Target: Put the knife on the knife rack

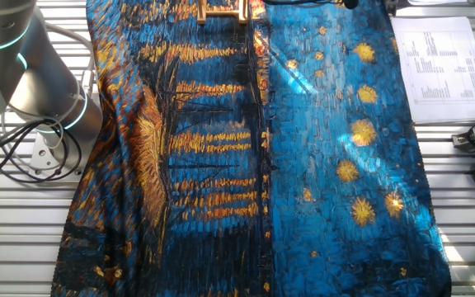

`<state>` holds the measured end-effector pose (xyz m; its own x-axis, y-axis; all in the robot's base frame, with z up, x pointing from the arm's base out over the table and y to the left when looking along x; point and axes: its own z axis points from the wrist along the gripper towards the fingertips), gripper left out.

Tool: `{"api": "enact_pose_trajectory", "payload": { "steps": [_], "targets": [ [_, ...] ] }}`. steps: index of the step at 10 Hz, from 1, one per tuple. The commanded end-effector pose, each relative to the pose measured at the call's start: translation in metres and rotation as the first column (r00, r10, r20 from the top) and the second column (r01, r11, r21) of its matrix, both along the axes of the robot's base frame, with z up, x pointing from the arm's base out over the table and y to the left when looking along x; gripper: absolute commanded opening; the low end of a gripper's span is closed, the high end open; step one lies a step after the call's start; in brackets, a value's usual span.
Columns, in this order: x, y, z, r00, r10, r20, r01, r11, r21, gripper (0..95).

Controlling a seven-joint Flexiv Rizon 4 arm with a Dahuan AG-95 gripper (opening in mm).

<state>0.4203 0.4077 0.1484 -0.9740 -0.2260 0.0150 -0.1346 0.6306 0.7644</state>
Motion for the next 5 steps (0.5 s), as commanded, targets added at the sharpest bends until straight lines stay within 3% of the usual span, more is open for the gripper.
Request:
{"api": "enact_pose_trajectory", "payload": {
  "steps": [1, 5],
  "targets": [
    [0.0003, -0.0002, -0.0001, 1.000, -0.004, 0.005, 0.004, 1.000, 0.007, 0.0],
    [0.0003, -0.0002, -0.0001, 1.000, -0.019, -0.010, 0.019, 1.000, -0.015, 0.0]
  ]
}}
